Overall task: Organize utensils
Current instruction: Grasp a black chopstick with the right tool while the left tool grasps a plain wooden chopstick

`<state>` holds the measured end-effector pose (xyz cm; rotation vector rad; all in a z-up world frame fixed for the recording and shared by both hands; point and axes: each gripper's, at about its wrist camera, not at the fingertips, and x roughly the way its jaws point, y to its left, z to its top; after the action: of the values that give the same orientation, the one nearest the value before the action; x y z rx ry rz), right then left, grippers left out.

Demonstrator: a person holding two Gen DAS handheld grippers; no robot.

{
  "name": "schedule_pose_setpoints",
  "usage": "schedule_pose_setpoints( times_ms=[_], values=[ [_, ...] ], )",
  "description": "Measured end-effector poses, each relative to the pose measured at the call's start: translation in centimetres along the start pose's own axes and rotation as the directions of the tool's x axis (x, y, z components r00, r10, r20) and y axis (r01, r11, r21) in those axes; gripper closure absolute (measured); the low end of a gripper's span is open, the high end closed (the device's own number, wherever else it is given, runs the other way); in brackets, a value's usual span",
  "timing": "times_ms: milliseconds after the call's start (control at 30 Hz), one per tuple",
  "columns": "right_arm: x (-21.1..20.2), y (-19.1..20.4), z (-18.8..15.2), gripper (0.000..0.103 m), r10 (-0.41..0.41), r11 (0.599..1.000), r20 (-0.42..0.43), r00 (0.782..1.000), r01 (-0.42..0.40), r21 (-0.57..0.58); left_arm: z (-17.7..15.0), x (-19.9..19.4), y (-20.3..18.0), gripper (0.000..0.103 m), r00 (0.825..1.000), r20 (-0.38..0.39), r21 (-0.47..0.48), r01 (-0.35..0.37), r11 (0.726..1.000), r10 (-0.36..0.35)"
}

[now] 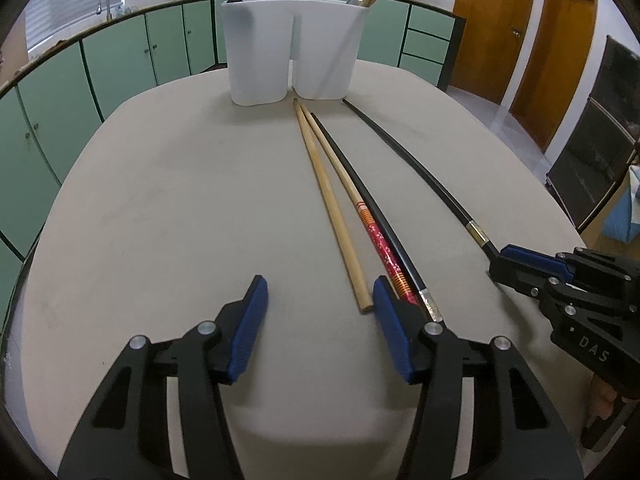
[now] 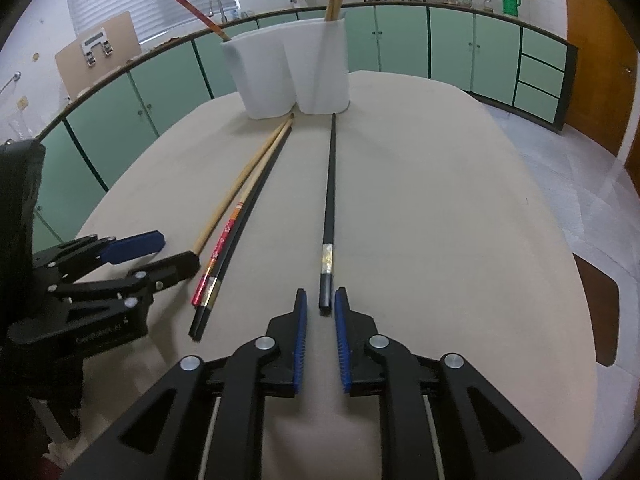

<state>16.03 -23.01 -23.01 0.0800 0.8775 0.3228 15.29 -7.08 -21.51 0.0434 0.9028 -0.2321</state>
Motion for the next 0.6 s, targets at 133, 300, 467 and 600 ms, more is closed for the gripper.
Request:
schedule_pose_setpoints(
  times_ms=[133, 300, 467, 600],
  values=[
    [0.2, 0.3, 0.2, 0.089, -0.012, 1.000, -0.004, 1.000, 0.012, -0.010, 0.1, 0.2, -0.2, 0.051, 1.000, 0.000, 0.000, -0.001, 1.000, 0.001],
    [0.9, 0.8, 0.8, 0.089, -0.043, 0.999, -0.004, 0.999, 0.043, -0.015, 0.3, 0.3, -0.5, 0.053, 1.000, -0.001, 0.005, -0.009, 1.000, 0.009],
    [1.0, 1.1, 0.7, 0.089, -0.066, 0.998, 0.000, 0.998, 0.066, -0.020, 0.3, 0.5, -1.0, 0.062, 0.999, -0.001, 0.011, -0.038, 0.999, 0.038],
    [0.8, 0.8, 0.6, 0.096, -0.058, 0.998, 0.003, 0.998, 0.058, -0.007, 0.4, 0.4, -1.4, 0.090, 0.999, 0.005, 0.013, -0.042, 0.999, 0.042]
  ],
)
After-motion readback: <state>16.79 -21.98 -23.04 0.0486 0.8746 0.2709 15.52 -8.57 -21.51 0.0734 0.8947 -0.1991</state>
